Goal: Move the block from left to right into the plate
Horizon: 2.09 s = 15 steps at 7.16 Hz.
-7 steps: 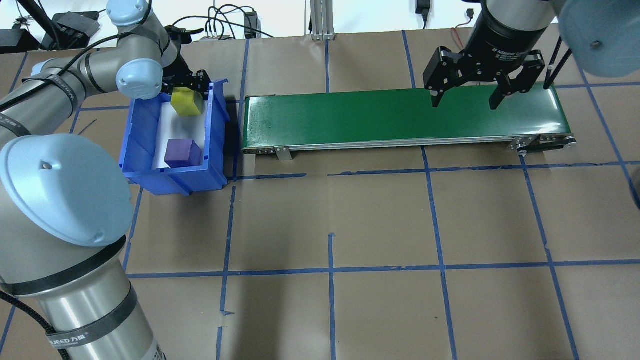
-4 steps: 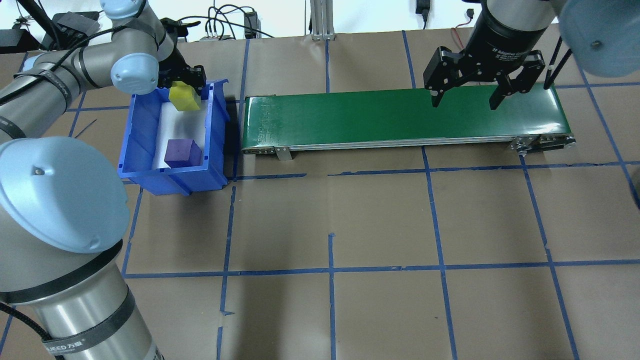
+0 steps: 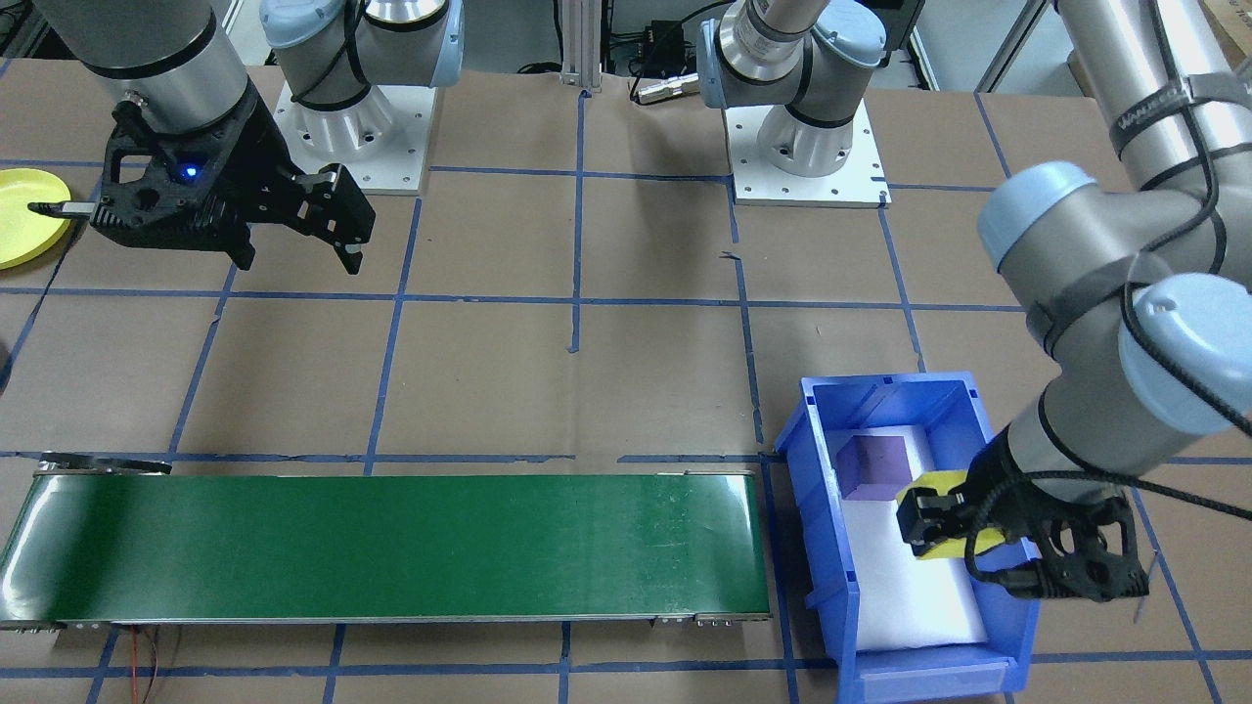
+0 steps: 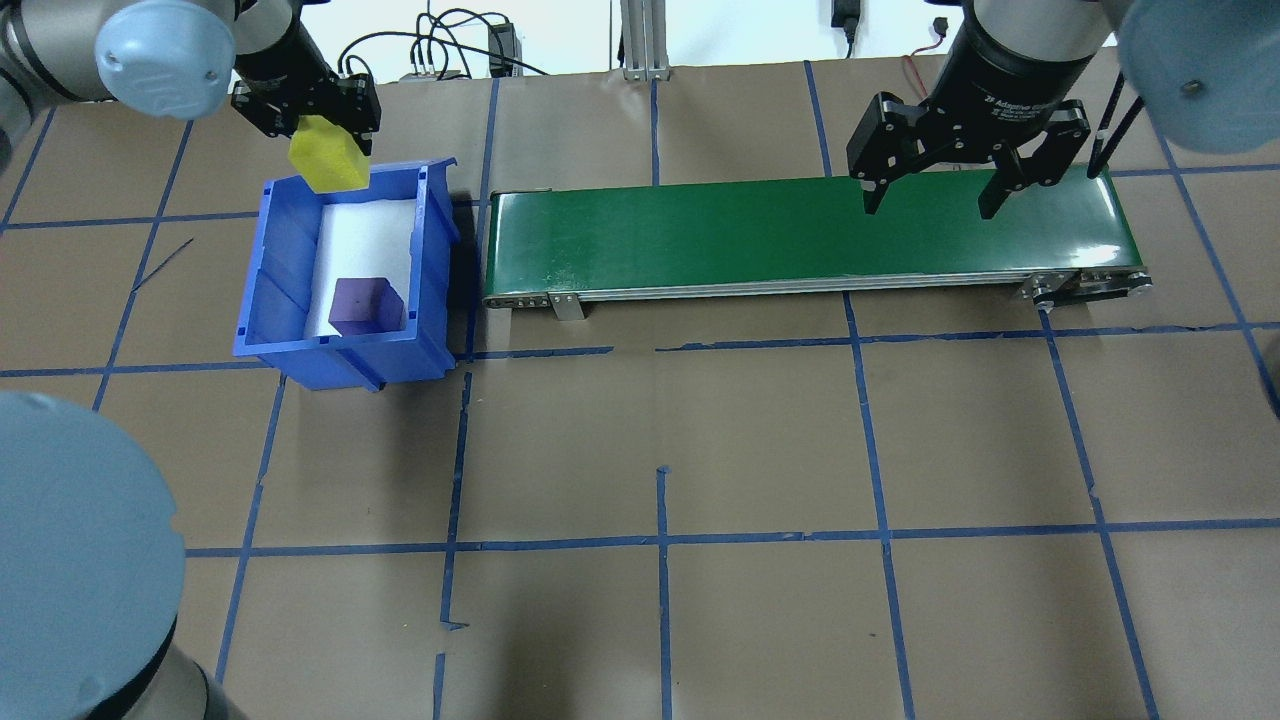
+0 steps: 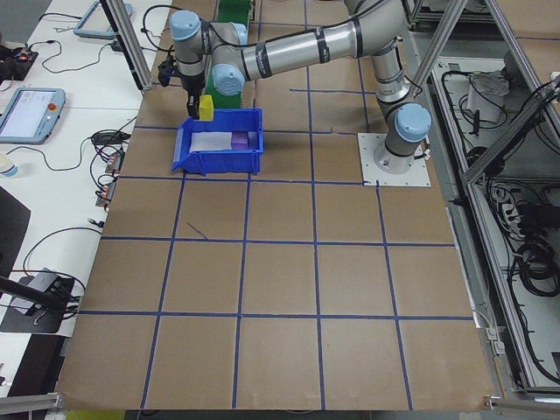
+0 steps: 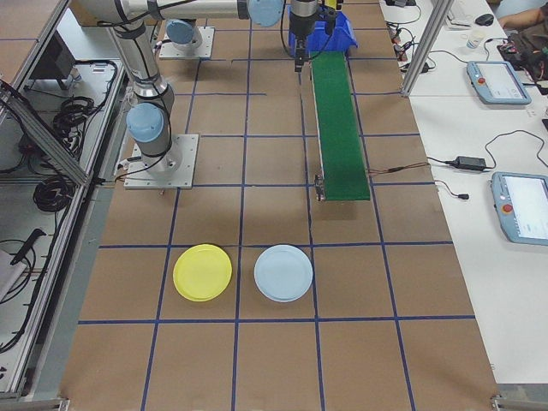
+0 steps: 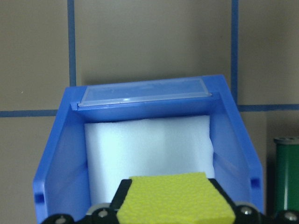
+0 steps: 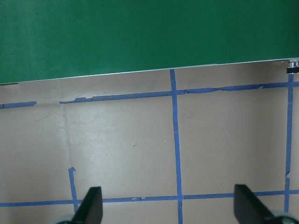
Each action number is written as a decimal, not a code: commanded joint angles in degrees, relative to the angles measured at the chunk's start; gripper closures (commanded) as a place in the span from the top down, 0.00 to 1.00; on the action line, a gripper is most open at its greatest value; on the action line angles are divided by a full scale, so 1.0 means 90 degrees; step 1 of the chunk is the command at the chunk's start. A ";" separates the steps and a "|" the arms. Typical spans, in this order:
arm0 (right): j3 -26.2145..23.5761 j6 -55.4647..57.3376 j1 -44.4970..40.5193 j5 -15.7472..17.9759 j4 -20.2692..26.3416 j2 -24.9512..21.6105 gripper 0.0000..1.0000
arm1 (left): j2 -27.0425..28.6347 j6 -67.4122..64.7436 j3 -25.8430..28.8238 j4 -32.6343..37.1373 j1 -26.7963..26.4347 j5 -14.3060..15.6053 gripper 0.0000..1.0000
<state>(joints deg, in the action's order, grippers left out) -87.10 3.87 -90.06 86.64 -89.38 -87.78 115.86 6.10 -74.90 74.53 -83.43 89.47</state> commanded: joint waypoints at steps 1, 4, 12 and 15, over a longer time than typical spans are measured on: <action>0.0000 0.0000 0.0017 -0.0007 0.0000 0.0007 1.00 | -0.0091 -0.0802 -0.0213 -0.0153 -0.0756 -0.0010 0.30; -0.0010 -0.0010 0.0085 -0.0007 0.0010 0.0017 1.00 | 0.0933 -0.1421 -0.0232 -0.1461 -0.1715 0.0078 0.30; -0.0019 -0.0010 0.0105 -0.0007 0.0010 0.0017 1.00 | -0.0242 -0.1694 -0.0556 -0.1563 -0.1698 -0.0712 1.00; 0.0039 -0.0165 0.0261 -0.0017 0.0010 -0.0003 1.00 | -0.0995 -0.0822 -0.1040 -0.0696 -0.0618 -0.0733 1.00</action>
<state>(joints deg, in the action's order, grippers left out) -86.91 3.31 -88.25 86.48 -89.30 -87.81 109.78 -6.42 -81.93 65.14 -93.40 82.99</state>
